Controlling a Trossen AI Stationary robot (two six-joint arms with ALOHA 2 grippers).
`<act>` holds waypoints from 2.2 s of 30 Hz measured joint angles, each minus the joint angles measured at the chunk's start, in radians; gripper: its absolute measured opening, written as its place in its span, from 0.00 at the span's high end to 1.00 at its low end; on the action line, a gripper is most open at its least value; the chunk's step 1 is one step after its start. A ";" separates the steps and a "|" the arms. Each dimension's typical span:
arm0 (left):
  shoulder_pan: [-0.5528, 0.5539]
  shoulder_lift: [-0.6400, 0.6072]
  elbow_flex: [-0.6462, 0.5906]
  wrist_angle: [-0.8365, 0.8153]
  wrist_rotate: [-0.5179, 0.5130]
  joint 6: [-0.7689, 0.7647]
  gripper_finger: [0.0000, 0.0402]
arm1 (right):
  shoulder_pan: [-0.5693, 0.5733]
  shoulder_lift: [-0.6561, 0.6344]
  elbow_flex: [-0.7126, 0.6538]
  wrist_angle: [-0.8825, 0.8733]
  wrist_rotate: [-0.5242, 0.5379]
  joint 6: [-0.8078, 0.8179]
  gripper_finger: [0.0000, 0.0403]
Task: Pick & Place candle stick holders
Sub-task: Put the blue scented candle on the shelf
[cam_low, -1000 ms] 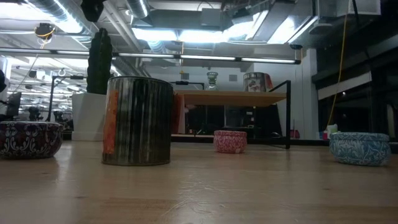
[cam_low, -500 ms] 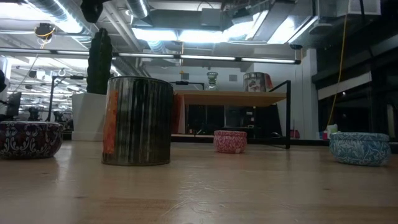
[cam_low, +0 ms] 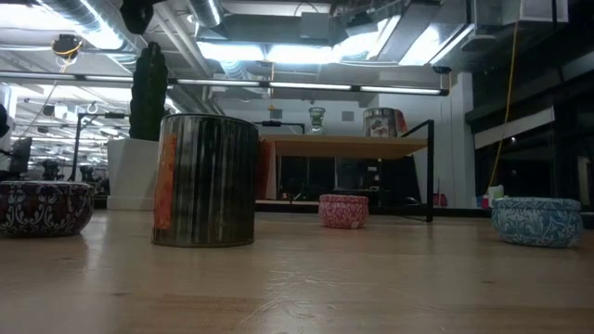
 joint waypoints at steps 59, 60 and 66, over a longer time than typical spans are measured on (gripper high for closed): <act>0.000 0.000 0.000 -0.037 -0.073 -0.016 0.55 | -0.001 -0.461 -1.161 0.730 -0.215 0.263 1.00; 0.000 0.000 0.000 -0.037 -0.073 -0.016 0.55 | -0.001 -0.461 -1.161 0.732 -0.201 0.263 1.00; 0.000 0.000 0.000 -0.037 -0.072 -0.016 0.55 | -0.001 -0.461 -1.161 0.725 -0.138 0.314 0.99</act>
